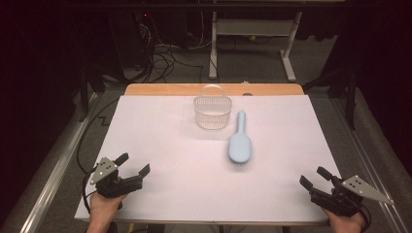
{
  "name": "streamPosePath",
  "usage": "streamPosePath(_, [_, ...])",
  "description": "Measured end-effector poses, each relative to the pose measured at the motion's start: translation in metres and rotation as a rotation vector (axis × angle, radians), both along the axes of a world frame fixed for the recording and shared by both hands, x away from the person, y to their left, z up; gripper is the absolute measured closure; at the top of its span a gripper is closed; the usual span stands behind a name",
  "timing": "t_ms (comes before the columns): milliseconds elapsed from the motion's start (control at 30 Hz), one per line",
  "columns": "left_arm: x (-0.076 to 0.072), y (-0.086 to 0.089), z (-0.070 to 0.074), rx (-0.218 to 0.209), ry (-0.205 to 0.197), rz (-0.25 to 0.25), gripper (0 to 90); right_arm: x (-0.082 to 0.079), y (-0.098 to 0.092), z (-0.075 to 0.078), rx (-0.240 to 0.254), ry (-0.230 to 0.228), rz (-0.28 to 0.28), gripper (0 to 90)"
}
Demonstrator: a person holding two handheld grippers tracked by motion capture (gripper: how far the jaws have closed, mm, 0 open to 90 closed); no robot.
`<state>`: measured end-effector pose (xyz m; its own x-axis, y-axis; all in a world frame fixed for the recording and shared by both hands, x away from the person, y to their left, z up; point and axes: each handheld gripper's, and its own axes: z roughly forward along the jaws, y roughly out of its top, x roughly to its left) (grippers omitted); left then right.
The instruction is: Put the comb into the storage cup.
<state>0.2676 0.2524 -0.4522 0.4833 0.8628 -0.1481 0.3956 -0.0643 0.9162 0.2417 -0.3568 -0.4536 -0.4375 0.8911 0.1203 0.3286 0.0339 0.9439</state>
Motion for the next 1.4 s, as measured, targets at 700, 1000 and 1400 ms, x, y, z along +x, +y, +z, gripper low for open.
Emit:
streamPosePath(700, [0.000,0.000,0.000,0.006,-0.004,-0.005,8.7,-0.002,0.000,0.001,0.016,0.019,-0.015,21.4])
streamPosePath(1000, [-0.001,-0.001,0.000,0.000,-0.009,-0.008,8.7,-0.006,0.009,0.005,-0.017,-0.013,0.015,21.4])
streamPosePath(1400, [-0.001,-0.003,0.000,0.006,-0.006,-0.019,8.7,-0.003,0.016,0.007,-0.027,-0.034,0.058,22.6])
